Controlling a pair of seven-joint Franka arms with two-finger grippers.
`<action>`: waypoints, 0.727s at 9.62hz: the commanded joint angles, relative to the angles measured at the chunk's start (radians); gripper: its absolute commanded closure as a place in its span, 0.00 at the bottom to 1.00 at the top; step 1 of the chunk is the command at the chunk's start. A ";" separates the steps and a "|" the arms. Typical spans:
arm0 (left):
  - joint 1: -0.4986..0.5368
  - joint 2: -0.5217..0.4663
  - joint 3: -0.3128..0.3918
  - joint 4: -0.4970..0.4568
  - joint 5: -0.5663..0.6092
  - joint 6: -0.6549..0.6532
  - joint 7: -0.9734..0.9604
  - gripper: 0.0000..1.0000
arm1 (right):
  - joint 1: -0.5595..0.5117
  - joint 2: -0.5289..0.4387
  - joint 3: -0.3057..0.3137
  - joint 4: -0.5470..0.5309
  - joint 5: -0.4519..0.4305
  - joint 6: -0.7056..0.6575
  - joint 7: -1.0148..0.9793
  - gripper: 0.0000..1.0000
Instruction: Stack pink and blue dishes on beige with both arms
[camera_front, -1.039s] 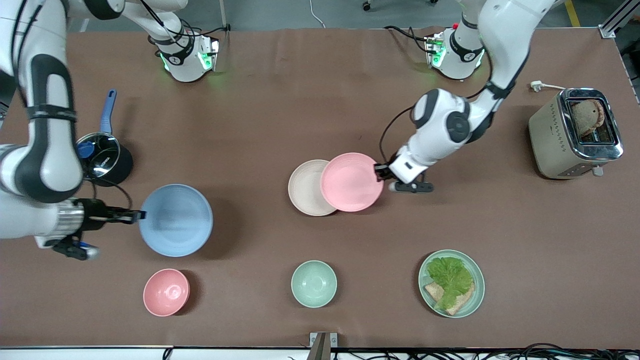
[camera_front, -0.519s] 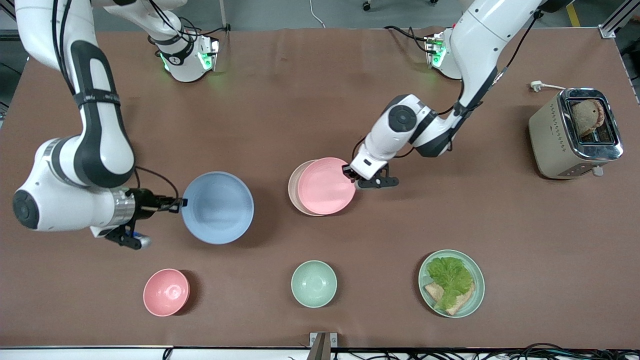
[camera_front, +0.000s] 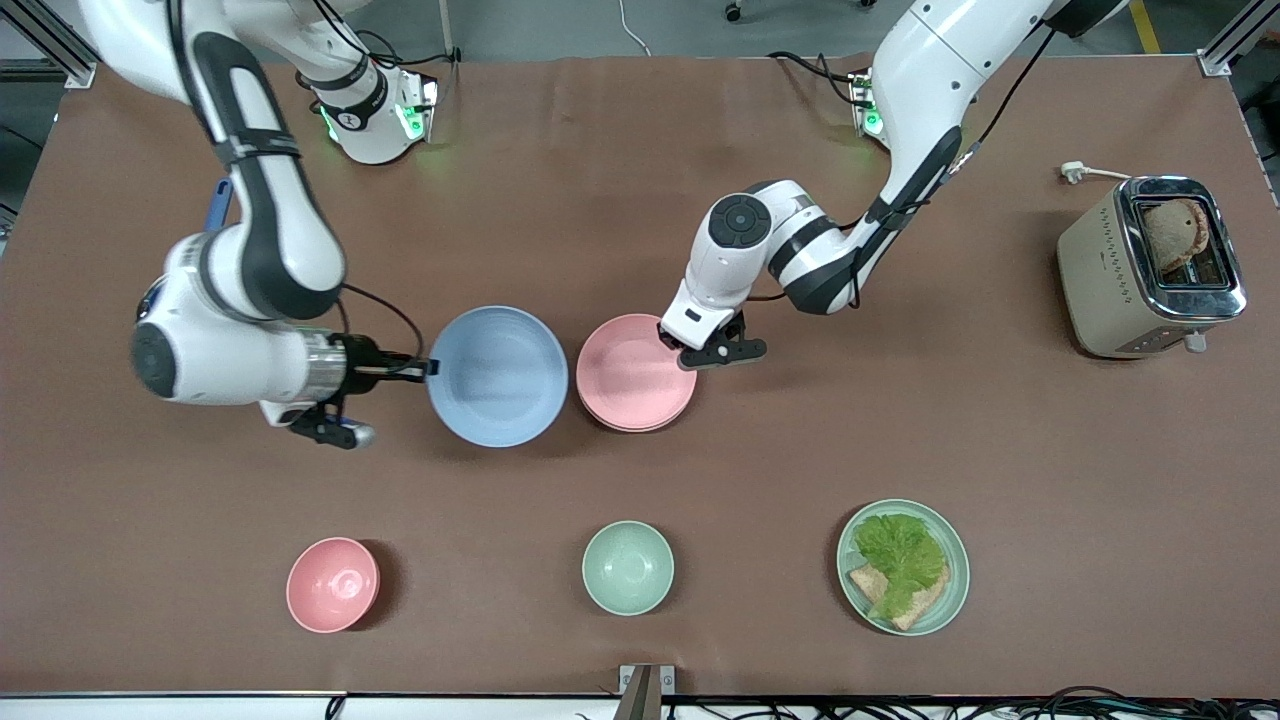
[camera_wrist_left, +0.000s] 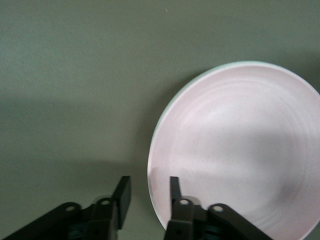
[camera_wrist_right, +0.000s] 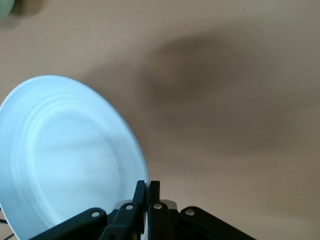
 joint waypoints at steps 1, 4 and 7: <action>0.010 -0.063 0.031 -0.007 0.028 -0.048 0.000 0.00 | 0.053 -0.029 -0.005 -0.032 0.036 0.047 0.009 0.99; 0.058 -0.252 0.117 -0.015 0.013 -0.263 0.306 0.00 | 0.178 0.017 -0.007 -0.060 0.065 0.161 0.032 0.98; 0.095 -0.390 0.251 -0.004 -0.195 -0.324 0.682 0.00 | 0.273 0.036 -0.005 -0.143 0.068 0.332 0.036 0.97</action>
